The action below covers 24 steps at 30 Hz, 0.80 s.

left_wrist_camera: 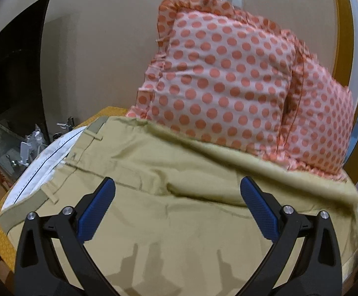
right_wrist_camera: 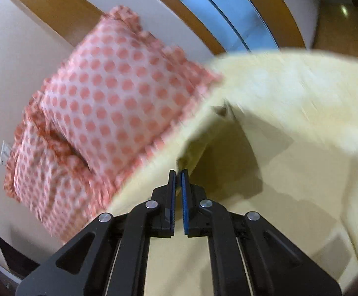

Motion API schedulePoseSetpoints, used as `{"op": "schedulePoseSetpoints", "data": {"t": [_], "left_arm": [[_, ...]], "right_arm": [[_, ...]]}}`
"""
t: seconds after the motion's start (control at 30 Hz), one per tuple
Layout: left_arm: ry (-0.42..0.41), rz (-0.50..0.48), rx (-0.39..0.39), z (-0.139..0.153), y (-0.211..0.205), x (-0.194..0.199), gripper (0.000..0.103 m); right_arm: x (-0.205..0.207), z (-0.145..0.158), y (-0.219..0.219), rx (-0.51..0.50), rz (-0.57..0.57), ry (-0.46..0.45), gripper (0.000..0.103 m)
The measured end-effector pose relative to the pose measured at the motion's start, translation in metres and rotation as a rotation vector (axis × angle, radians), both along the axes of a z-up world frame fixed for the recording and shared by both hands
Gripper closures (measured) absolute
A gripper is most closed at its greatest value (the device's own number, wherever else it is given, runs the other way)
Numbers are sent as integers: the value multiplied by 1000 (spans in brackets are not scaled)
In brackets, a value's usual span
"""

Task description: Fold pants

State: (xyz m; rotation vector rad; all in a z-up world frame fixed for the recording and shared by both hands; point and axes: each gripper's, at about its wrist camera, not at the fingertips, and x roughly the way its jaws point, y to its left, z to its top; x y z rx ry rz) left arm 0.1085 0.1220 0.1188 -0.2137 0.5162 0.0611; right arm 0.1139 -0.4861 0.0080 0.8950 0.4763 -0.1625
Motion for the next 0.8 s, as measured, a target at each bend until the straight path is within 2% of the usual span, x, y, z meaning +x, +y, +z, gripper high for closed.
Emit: {"op": "schedulePoseSetpoints", "data": {"t": [0.07, 0.1, 0.13, 0.17, 0.2, 0.23, 0.3, 0.37, 0.4, 0.47, 0.53, 0.6, 0.77, 0.8], "left_arm": [[-7, -6, -14, 4, 5, 7, 2], [1, -15, -25, 6, 9, 16, 2], [8, -25, -36, 7, 11, 21, 2], [20, -35, -55, 7, 14, 28, 2], [31, -47, -89, 6, 19, 37, 2], [34, -54, -110, 4, 21, 42, 2], [61, -44, -142, 0, 25, 60, 2], [116, -55, -170, -6, 26, 82, 2], [138, -58, -180, -9, 27, 90, 2], [193, -58, -201, -17, 26, 111, 4], [238, -55, -223, -24, 25, 131, 9], [289, -45, -230, -33, 23, 153, 12], [415, 17, -194, -57, 17, 198, 24], [431, 35, -199, -61, 19, 206, 30]], "right_arm": [[-5, -17, -2, 78, 26, 45, 96], [-14, -18, 2, 108, 24, 55, 89], [-13, -21, 3, 141, 20, 64, 73], [-14, -24, 2, 164, 18, 73, 61], [-15, -25, 3, 161, 14, 72, 39], [-13, -25, 2, 151, 4, 70, 36], [-16, -25, 4, 131, -2, 61, 38], [-4, -28, 3, 99, 6, 57, 74], [2, -34, 1, 106, 17, 65, 101], [-8, -39, -9, 169, 14, -9, 101], [-25, -27, -15, 151, -11, -110, 102], [-34, -20, -17, 150, -8, -156, 102], [-38, -12, -18, 143, 8, -182, 101], [-37, -11, -17, 135, 9, -182, 101]]}}
